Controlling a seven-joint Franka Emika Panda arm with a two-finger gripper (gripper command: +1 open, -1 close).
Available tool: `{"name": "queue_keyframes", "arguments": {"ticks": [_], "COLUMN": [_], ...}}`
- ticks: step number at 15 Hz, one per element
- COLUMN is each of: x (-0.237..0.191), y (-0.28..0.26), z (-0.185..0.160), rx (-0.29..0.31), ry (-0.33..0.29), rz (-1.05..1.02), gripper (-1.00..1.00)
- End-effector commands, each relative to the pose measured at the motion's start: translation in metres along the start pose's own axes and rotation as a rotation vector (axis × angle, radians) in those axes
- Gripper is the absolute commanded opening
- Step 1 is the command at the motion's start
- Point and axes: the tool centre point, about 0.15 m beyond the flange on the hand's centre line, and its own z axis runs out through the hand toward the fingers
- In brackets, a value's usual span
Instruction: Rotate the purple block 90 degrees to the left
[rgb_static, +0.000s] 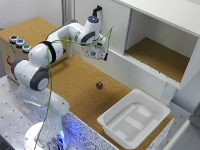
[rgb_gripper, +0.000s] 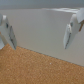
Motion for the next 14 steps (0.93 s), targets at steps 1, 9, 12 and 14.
{"name": "queue_keyframes", "arguments": {"ticks": [1, 9, 12, 14], "x": [-0.002, -0.05, -0.068, -0.075], "y": [-0.003, 0.042, 0.073, 0.089], "z": [0.012, 0.111, 0.147, 0.166], "rx": [0.004, -0.058, -0.043, 0.017], "ry": [-0.029, -0.215, -0.19, -0.164], "rz": [0.053, 0.34, 0.525, 0.621], "gripper": [1.0, 1.0, 1.0, 1.0]}}
